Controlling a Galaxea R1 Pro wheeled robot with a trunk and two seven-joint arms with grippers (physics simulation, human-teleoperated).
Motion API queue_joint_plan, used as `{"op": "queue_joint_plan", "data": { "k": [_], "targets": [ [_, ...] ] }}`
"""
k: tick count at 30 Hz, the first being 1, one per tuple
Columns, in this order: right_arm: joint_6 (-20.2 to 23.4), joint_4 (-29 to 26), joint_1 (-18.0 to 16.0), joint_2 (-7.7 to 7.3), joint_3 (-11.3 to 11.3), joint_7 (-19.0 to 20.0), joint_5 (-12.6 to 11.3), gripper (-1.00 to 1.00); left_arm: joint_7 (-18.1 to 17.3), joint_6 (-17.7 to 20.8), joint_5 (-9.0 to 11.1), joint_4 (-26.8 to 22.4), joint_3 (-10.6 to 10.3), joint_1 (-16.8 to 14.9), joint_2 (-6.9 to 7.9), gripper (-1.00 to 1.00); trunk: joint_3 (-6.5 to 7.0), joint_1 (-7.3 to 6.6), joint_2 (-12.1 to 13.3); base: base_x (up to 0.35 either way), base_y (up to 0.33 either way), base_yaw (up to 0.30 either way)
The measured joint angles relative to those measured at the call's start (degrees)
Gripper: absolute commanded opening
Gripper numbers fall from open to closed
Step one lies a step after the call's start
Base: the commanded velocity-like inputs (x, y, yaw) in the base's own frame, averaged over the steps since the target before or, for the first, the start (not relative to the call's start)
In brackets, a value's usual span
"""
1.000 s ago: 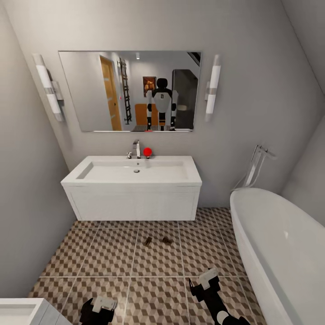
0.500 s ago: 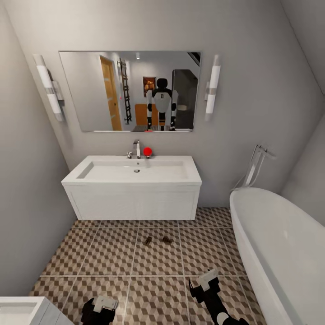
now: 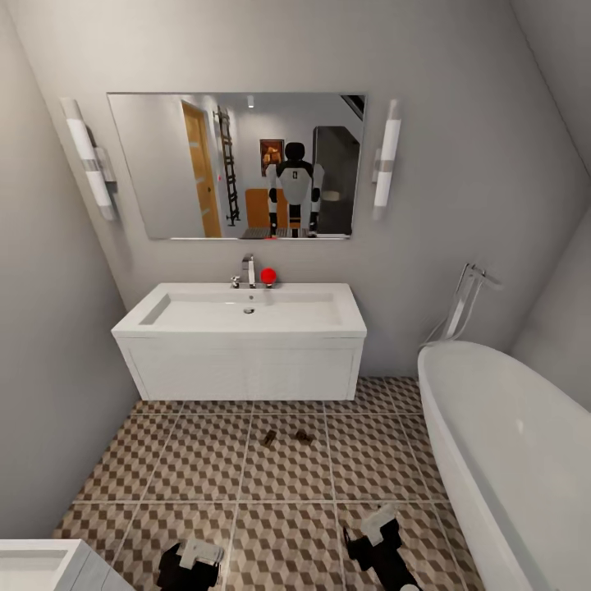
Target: Take the four mousetraps from the cabinet in the bathroom and place them on the bathroom floor. Make sure all four end up on the same floor surface, and ensure that at least two of them are either under or directly next to the same bathroom sink.
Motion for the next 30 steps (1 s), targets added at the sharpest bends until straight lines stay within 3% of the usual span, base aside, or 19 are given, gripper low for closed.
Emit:
{"op": "queue_joint_plan", "data": {
  "k": [6, 8, 12, 13, 16, 17, 19, 30],
  "targets": [
    [-5.0, 0.0, 1.1, -4.99, 0.0, 0.4, -0.4, 1.00, 0.0, -0.1, 0.1, 0.0, 0.0, 0.0, 1.85, 1.00, 0.00, 0.00, 0.0, 0.000, 0.000, 0.000],
    [-6.8, 0.0, 1.3, -6.05, 0.0, 0.5, -1.1, 1.00, 0.0, -0.1, 0.1, 0.0, 0.0, 0.0, 1.98, 1.00, 0.00, 0.00, 0.0, 0.000, 0.000, 0.000],
    [-8.3, 0.0, 1.5, -7.20, -0.1, 1.3, -4.7, 1.00, 0.0, -0.1, 0.0, 0.0, 0.0, 0.0, 2.08, 1.00, 0.00, 0.00, 0.0, 0.000, 0.000, 0.000],
    [-8.4, 0.0, 1.6, -7.54, -0.3, 1.5, -6.8, 1.00, -0.1, -0.2, 0.0, 0.1, 0.0, 0.0, 2.11, 1.00, 0.00, 0.00, 0.0, 0.000, 0.000, 0.000],
    [-8.5, 0.0, 1.6, -7.88, -0.3, 1.9, -11.5, 1.00, -0.1, -0.2, 0.0, 0.1, 0.0, 0.0, 2.17, 1.00, 0.00, 0.00, 0.0, 0.000, 0.000, 0.000],
    [-8.3, 0.0, 1.6, -7.93, -0.3, 2.3, -14.3, 1.00, -0.1, -0.2, 0.1, 0.1, 0.0, 0.0, 2.18, 1.00, 0.00, 0.00, 0.0, 0.000, 0.000, 0.000],
    [-7.9, 0.0, 1.6, -7.84, -0.2, 3.1, -16.4, 1.00, -0.1, -0.2, 0.1, 0.1, 0.0, 0.0, 2.20, 1.00, 0.00, 0.00, 0.0, 0.000, 0.000, 0.000],
    [-7.4, 0.0, 1.7, -6.68, -0.1, 3.9, -17.9, 1.00, -0.1, -0.1, 0.1, 0.1, 0.0, 0.0, 2.13, 1.00, 0.00, 0.03, 0.0, -0.085, 0.000, 0.000]
  ]
}}
